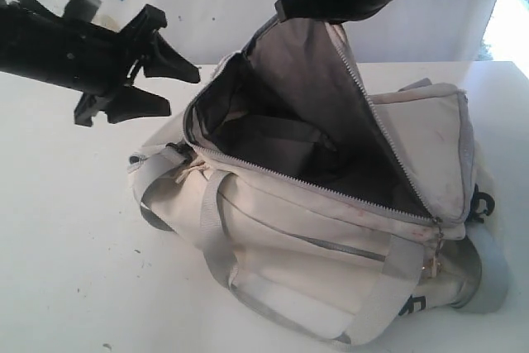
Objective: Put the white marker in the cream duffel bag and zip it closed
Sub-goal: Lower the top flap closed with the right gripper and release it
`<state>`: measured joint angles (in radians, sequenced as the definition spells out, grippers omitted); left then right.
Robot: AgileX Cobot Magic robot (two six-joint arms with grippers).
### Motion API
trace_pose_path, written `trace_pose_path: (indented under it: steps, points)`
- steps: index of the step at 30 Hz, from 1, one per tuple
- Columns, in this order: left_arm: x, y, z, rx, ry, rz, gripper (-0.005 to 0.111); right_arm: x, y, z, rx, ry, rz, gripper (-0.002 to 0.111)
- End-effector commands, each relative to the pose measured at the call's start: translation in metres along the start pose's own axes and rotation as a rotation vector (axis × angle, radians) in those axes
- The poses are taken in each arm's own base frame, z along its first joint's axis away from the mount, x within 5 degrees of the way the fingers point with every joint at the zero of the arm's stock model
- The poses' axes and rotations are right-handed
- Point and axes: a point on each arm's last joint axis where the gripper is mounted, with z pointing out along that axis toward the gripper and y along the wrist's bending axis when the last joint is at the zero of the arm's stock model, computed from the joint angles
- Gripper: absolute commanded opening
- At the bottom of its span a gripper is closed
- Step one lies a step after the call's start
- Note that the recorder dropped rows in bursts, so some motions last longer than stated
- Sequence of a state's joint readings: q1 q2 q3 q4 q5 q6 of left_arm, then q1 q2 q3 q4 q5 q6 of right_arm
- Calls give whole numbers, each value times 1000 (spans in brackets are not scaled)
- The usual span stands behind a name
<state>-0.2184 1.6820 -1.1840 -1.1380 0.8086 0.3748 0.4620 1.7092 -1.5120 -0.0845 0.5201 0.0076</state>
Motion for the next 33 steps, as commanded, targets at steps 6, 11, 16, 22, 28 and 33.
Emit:
trace_pose_path:
  steps: [6,11,16,22,28,33]
  points:
    - [-12,20,-62,-251,-80,97,67,1,55,-3,-191,13,-70,10]
    - [-15,23,-80,-281,-121,106,67,13,79,9,-300,101,26,44]
    - [-16,28,-87,-341,-121,150,67,20,89,14,-340,159,46,81]
    - [-16,31,-88,-379,-117,182,67,16,89,2,-355,154,65,85]
    - [-16,31,-88,-386,-108,222,67,17,80,-22,-300,240,90,79]
    - [-9,29,-85,-380,-41,259,62,38,60,-43,-175,510,-15,51]
